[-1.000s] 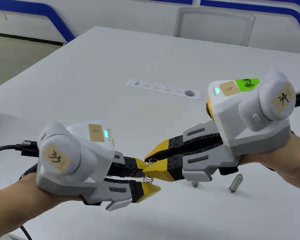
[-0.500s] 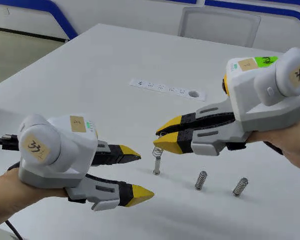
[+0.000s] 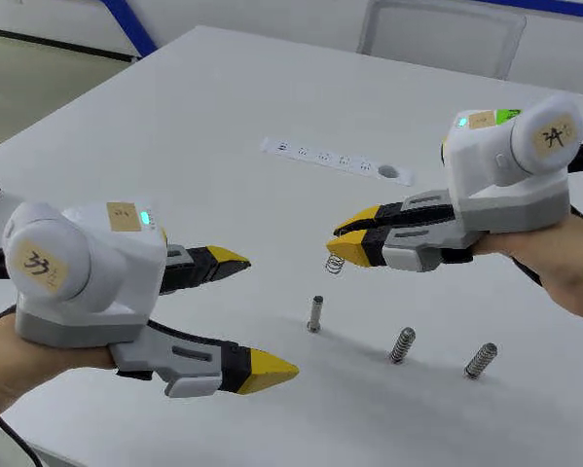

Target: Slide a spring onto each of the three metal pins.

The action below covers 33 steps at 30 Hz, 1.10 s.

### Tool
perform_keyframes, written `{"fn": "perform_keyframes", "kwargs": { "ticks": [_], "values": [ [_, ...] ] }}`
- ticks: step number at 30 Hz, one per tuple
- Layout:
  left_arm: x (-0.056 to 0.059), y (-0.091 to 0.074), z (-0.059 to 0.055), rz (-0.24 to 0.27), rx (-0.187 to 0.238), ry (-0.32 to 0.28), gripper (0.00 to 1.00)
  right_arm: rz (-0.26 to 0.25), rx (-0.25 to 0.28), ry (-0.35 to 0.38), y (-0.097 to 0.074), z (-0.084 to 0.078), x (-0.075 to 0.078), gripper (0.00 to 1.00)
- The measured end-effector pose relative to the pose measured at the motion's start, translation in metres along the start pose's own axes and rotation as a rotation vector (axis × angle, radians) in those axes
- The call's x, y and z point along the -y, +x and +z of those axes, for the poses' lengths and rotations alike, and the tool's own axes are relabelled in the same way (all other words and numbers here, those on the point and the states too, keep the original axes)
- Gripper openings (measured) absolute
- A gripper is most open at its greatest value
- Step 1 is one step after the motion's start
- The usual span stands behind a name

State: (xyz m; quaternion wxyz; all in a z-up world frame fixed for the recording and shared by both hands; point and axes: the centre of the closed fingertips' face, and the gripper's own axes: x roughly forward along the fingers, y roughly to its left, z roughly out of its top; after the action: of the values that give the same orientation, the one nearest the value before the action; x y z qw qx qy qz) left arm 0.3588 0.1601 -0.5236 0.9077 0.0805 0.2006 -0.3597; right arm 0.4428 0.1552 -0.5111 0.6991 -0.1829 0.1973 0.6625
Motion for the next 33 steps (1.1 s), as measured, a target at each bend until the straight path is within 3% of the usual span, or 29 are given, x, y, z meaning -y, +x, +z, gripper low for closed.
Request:
{"fn": "perform_keyframes", "kwargs": {
  "ticks": [7,15,18,33],
  "values": [
    [-0.001,-0.002,-0.004,0.006,0.005,-0.022,0.8,0.013,-0.04,0.016,0.022,-0.014,0.002,0.1],
    [-0.005,0.004,0.002,0.015,0.023,-0.038,0.87,0.003,-0.085,0.073,0.032,-0.032,0.004,0.1],
    [-0.011,0.003,0.002,0.04,0.022,-0.036,0.92,-0.001,-0.093,0.079,0.034,-0.035,0.005,0.1],
    [-0.011,0.001,-0.007,0.044,0.013,-0.071,0.89,-0.008,-0.142,0.104,0.043,-0.051,0.007,0.11]
  ]
}}
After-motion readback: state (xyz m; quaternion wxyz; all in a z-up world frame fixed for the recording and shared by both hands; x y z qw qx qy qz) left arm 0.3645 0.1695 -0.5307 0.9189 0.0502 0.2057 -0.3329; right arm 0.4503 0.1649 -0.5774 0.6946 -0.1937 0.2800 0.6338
